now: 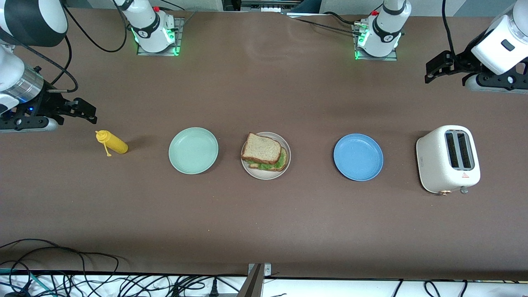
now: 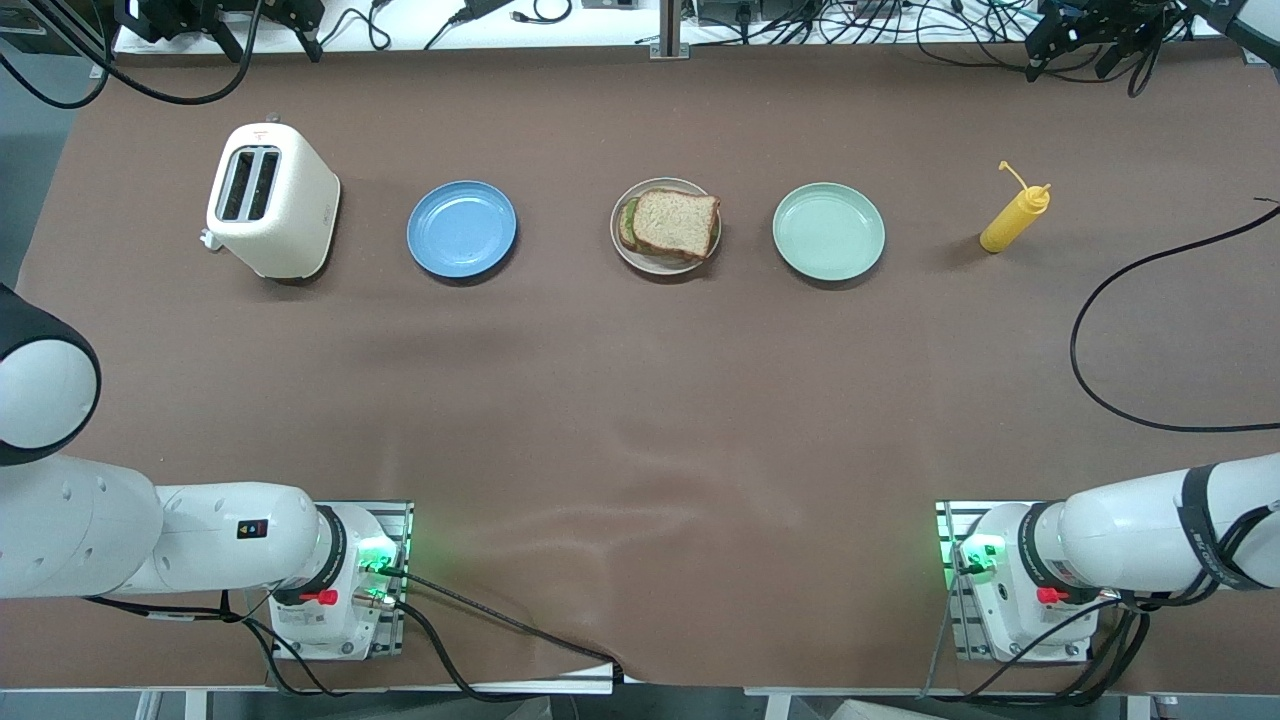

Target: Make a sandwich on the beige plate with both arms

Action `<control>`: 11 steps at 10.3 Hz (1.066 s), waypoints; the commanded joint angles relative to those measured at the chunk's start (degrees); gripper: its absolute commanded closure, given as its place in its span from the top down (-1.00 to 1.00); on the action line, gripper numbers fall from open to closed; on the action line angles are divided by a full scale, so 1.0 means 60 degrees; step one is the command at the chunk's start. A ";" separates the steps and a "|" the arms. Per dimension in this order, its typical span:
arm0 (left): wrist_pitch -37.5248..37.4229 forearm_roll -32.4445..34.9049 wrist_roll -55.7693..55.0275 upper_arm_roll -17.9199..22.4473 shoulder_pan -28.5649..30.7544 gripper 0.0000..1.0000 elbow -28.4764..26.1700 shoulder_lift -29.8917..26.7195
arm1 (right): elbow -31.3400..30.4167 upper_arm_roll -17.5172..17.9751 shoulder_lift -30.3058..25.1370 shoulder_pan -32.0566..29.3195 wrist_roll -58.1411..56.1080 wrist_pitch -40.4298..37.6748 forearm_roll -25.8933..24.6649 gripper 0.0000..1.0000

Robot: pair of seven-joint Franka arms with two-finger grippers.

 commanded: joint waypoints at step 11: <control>-0.1385 -0.0235 0.1490 0.0064 0.0384 1.00 0.0184 -0.0548 | 0.0188 0.0025 0.0078 -0.0080 -0.0172 -0.0188 0.0162 1.00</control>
